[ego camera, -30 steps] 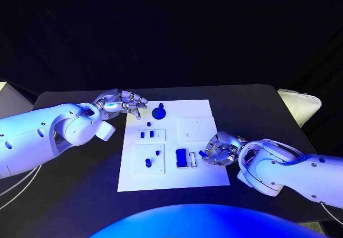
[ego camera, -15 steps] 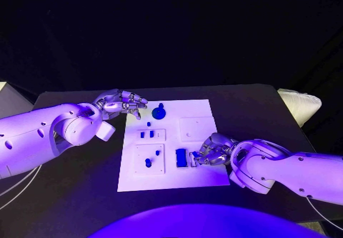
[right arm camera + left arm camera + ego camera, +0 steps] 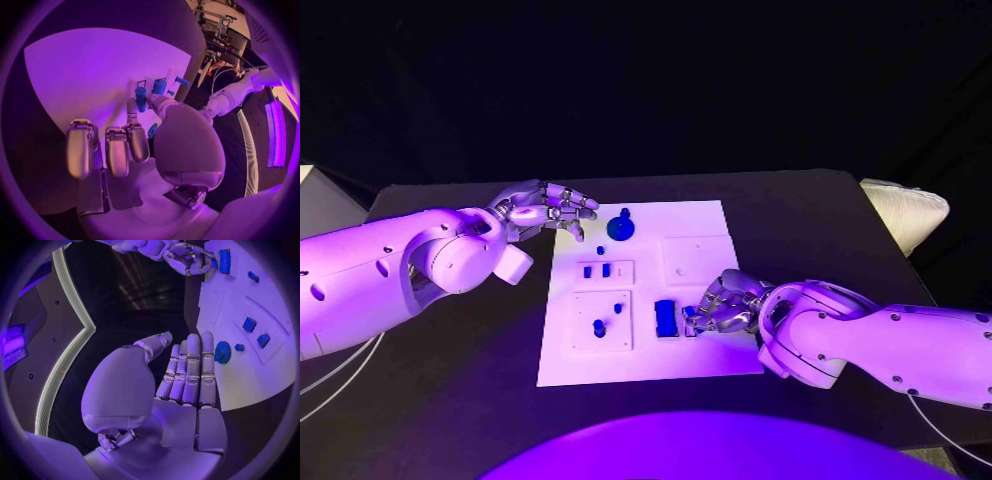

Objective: Assemble the parts on the task board

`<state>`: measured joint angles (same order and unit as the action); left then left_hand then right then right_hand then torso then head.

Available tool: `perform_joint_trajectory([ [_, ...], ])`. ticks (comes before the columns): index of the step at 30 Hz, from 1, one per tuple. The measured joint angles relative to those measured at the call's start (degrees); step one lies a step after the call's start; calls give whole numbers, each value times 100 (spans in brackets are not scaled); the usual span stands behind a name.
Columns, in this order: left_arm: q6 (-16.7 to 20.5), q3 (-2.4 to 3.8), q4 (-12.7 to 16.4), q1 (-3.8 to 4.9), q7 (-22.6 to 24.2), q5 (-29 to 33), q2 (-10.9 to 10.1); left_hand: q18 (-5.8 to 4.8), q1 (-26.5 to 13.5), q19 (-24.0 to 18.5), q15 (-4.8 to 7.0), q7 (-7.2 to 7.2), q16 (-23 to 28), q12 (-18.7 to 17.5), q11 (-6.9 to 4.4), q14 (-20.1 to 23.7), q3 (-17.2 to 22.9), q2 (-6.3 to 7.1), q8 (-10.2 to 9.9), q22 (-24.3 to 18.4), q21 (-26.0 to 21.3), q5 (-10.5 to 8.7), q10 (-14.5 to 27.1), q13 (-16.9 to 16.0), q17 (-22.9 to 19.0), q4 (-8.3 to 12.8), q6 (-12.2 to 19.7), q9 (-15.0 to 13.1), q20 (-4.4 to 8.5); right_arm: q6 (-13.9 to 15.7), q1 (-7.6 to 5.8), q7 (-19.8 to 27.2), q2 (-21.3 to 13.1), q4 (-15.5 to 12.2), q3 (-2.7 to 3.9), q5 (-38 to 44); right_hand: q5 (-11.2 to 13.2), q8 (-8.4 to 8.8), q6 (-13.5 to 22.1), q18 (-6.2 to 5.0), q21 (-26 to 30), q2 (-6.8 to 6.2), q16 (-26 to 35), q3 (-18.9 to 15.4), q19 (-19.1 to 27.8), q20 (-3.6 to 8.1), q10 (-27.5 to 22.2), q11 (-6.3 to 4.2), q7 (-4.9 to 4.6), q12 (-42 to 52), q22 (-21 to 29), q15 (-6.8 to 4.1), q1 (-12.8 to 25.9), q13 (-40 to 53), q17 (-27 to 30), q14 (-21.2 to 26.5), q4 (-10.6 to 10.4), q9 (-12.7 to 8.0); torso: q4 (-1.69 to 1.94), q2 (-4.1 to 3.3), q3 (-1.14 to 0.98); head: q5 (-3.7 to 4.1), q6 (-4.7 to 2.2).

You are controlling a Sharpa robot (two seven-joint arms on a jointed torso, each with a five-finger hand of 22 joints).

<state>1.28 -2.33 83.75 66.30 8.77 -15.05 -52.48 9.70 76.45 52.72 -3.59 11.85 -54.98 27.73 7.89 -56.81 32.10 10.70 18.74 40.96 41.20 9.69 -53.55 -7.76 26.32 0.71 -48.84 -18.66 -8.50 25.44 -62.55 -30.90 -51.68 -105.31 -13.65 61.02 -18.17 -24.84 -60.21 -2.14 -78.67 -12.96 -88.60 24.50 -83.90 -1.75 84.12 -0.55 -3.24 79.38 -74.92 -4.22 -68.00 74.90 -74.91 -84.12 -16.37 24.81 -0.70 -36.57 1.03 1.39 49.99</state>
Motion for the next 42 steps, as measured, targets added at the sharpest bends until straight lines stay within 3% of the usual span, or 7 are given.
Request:
perform_joint_trajectory([
  [19, -12, 0, 7, 0, -12, 0, -10, 0, 0, 0, 0, 0, 0, 0, 0, 0, 1, 0, 0, -5, 0, 0, 0, -1, 0, -32, 0, 5, 0, -200, 7, -112, 105, 103, 3, 49, 21, 0, 0, -1, 1, 7, 1, -16, 0, 0, -20, -20, 0, 0, 1, 0, 97, 5, 0, 0, -16, 5, 0, 1, 0, -10, 0],
  [32, -13, 0, 8, 0, -16, 0, -14, 0, 0, 0, 0, 0, 0, 0, 0, 0, 1, 0, 0, -4, 0, 0, 0, 4, 0, -32, 0, 4, 0, -199, 15, -123, 120, 93, 1, 136, 21, 0, 0, 0, 2, 99, 2, -47, 0, -1, -21, -20, 0, 23, 1, 0, 234, 4, 1, 0, -15, 4, 0, 1, -1, -20, 0],
  [42, -16, 0, 4, 0, -20, 0, -13, 0, -23, 0, 0, 0, 0, 0, 0, 0, 17, -23, 0, -4, -22, 0, 0, 4, 0, -48, 0, 4, 0, -193, 24, -124, 96, 52, 0, 155, 101, 0, -13, 0, -38, 74, -28, -259, 0, -1, -21, -19, 12, 23, 1, 0, 699, 4, 1, 0, -29, 4, -1, 3, -3, -19, 0],
])
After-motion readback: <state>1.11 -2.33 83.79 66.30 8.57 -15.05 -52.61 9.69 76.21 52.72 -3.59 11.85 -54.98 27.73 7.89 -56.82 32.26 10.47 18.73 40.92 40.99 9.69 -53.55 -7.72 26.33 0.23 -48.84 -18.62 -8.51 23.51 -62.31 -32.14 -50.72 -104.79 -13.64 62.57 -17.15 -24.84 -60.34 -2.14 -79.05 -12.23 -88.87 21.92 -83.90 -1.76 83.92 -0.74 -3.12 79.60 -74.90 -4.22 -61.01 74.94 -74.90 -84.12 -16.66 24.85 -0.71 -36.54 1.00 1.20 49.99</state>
